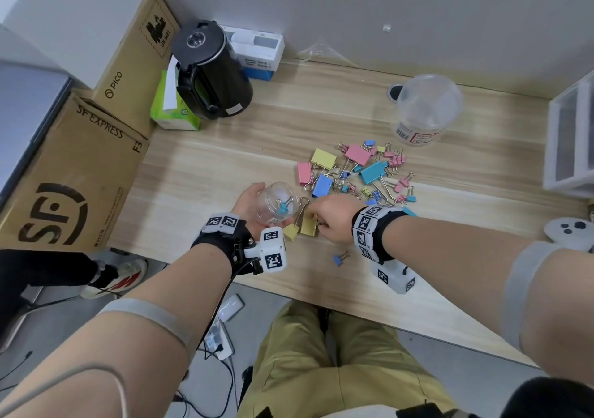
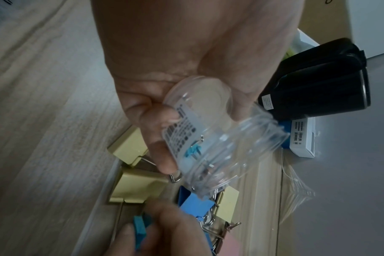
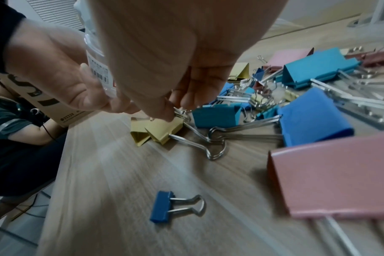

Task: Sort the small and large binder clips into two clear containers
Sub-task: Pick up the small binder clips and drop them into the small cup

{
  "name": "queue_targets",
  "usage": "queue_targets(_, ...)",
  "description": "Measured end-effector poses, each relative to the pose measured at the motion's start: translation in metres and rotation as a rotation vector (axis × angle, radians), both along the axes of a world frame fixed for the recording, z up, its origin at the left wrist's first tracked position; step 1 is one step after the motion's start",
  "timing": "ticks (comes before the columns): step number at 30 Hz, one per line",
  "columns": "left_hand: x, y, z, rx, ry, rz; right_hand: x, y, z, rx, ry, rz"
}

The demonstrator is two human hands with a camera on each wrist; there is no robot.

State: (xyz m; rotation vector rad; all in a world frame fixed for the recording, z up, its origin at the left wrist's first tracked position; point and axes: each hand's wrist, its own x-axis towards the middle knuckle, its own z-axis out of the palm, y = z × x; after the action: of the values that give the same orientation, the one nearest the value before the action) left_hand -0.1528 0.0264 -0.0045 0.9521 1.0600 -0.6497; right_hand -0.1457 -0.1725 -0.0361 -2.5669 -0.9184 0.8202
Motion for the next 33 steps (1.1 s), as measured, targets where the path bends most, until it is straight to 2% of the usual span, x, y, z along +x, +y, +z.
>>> queue_targets(3, 0.004, -0.001, 0.007, 0.003, 0.008, -0.025, 0.000, -0.006, 0.008, 0.038, 0.094, 0.043)
queue_targets(8, 0.006, -0.006, 0.020, -0.007, -0.030, -0.062, -0.003, -0.009, 0.014, -0.134, 0.267, 0.094)
queue_targets(14, 0.005, -0.002, 0.019, 0.025, -0.029, -0.105, -0.016, -0.012, -0.002, -0.243, 0.231, 0.199)
queue_targets(23, -0.005, 0.003, 0.009, 0.094, -0.025, -0.146, -0.032, -0.002, -0.014, -0.320, 0.235, 0.214)
queue_targets(27, -0.003, 0.009, 0.010, 0.135, -0.004, -0.149, -0.027, -0.004, -0.005, -0.217, 0.266, 0.064)
queue_targets(33, -0.002, 0.007, 0.018, 0.124, -0.006, -0.111, 0.018, 0.005, 0.044, 0.085, 0.306, -0.333)
